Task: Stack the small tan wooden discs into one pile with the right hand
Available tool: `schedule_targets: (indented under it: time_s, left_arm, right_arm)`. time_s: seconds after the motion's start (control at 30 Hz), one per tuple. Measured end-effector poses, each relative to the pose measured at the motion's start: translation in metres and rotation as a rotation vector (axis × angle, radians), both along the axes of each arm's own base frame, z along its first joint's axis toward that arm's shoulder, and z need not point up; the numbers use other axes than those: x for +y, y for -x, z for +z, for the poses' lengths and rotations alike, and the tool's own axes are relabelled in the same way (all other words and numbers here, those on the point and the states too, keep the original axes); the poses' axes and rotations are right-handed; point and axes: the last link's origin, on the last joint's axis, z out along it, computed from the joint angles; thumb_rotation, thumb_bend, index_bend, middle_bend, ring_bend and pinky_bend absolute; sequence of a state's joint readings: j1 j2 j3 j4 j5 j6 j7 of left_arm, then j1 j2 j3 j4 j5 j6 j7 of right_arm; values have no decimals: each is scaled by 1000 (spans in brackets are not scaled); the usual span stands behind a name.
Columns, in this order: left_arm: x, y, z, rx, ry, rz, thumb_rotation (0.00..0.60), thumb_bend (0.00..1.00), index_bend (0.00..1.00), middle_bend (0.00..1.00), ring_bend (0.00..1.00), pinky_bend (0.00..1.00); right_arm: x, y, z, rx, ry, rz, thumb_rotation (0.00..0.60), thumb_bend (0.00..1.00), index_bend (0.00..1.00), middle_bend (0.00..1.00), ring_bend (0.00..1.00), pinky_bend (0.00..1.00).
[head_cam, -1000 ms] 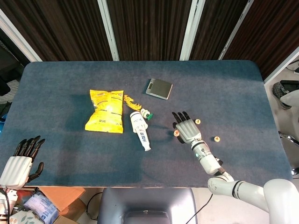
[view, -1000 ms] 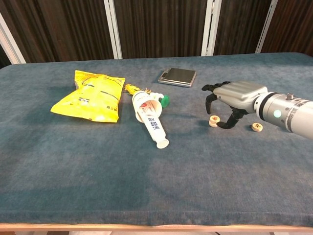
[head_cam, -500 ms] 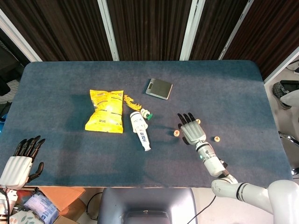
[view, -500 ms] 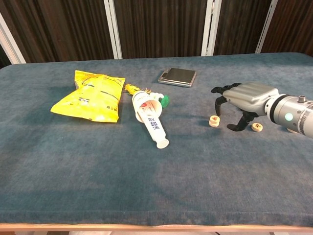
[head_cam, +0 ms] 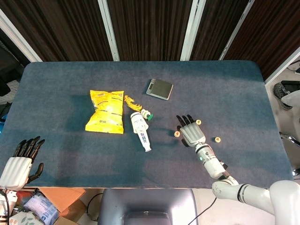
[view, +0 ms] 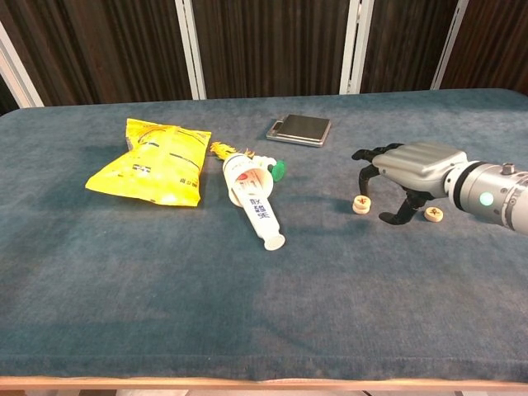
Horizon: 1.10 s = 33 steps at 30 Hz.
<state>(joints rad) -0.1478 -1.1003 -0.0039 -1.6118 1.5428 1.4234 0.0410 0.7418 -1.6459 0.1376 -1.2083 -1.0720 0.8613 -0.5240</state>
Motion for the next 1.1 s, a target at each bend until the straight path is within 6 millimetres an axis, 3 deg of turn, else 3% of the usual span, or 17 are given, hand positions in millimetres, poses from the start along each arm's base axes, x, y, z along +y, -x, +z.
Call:
schedule_targets:
  time_s: [0.23, 0.57, 0.87, 1.1]
  left_arm:
    - [-1, 0, 1, -3, -3, 0, 600, 510, 0, 0, 0, 38]
    - [-2, 0, 0, -5, 1, -2, 600, 509, 0, 0, 0, 38]
    - [0, -1, -3, 0, 8, -3, 600, 508, 0, 0, 0, 38]
    - [0, 0, -2, 1, 2, -2, 600, 509, 0, 0, 0, 38]
  right_arm:
    - [2, 5, 9, 22, 34, 15, 600, 476, 457, 0, 0, 0]
    - [26, 42, 39, 106, 83, 39, 600, 476, 466, 0, 0, 0]
    - [22, 64, 41, 135, 79, 18, 600, 477, 510, 0, 0, 0]
    - [21, 68, 32, 136, 62, 14, 600, 477, 530, 0, 0, 0]
